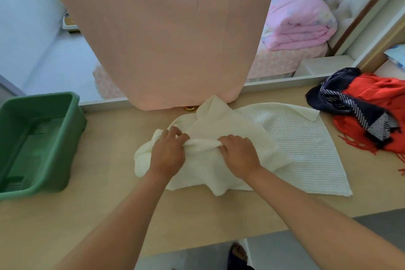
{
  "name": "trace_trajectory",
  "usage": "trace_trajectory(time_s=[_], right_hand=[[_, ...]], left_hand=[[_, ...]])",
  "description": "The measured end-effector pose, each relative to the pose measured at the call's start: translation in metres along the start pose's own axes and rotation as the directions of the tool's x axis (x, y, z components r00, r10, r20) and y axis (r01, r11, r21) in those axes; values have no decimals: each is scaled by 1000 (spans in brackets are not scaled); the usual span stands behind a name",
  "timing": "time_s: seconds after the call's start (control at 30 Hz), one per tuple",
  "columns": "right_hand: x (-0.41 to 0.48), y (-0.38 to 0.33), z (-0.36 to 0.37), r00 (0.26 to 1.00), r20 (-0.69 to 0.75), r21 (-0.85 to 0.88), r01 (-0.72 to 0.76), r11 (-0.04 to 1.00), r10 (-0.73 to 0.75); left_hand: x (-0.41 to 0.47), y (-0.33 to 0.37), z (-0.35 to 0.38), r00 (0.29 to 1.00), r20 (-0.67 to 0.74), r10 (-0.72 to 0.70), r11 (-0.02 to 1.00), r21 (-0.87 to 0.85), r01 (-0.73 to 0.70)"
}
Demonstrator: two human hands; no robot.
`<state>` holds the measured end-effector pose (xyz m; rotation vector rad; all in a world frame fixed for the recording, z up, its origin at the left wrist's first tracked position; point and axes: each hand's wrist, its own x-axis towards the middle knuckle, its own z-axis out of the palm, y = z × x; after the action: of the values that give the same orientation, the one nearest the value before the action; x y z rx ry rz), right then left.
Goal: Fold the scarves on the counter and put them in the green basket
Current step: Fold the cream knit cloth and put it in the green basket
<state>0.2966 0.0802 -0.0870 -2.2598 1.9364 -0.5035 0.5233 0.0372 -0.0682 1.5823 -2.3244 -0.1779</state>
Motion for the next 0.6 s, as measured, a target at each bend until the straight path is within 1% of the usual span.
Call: trace_trajectory(time_s=[0.03,0.1,0.17,0.2,0.23,0.27,0.3,0.33,0.37,0.4,0.47,0.5,0.53,0.57,0.6], right_hand=[[6,-17,-6,999,31,72,-28,997,26],[17,-50,-11,994,96,220,-78,972,58],[27,-83,-10,975,207,380,-158,912,83],[31,-97,-7,960,262,465,-212,860,96],[35,-110,-3,946,308,543,-265,796,105],[38,-121,2,933,344,610,-310,730,109],[39,-128,6,921,371,655,-349,671,116],[40,-133,10,907,402,680,-389,621,128],[40,-135,12,889,436,691,-428,583,136],[39,-135,13,874,466,690,-455,563,136],[34,-131,15,864,479,663,-471,582,154],[31,-126,15,865,468,630,-472,617,183],[28,-120,16,866,452,580,-468,667,215],[24,-113,16,867,437,517,-460,722,239],[21,-106,16,868,424,452,-450,770,258]], left_hand=[[0,-10,-8,999,-32,-2,999,38,3],[-3,-30,-27,994,-55,-89,988,120,95],[-7,-49,-42,974,-26,-227,945,236,226],[-10,-58,-47,970,9,-243,943,236,234],[-12,-64,-51,978,64,-197,972,145,186],[-15,-65,-55,985,134,-113,993,-24,117],[-19,-64,-57,980,200,-26,981,-182,63],[-22,-62,-57,968,250,35,965,-261,33],[-27,-60,-55,958,280,62,963,-268,16],[-31,-61,-52,952,300,66,971,-241,8],[-36,-69,-47,940,339,45,987,-162,11],[-36,-76,-47,937,350,15,995,-93,19],[-36,-83,-49,933,358,-35,999,15,32],[-36,-90,-52,925,366,-106,985,167,47],[-36,-95,-56,912,362,-192,942,329,68]])
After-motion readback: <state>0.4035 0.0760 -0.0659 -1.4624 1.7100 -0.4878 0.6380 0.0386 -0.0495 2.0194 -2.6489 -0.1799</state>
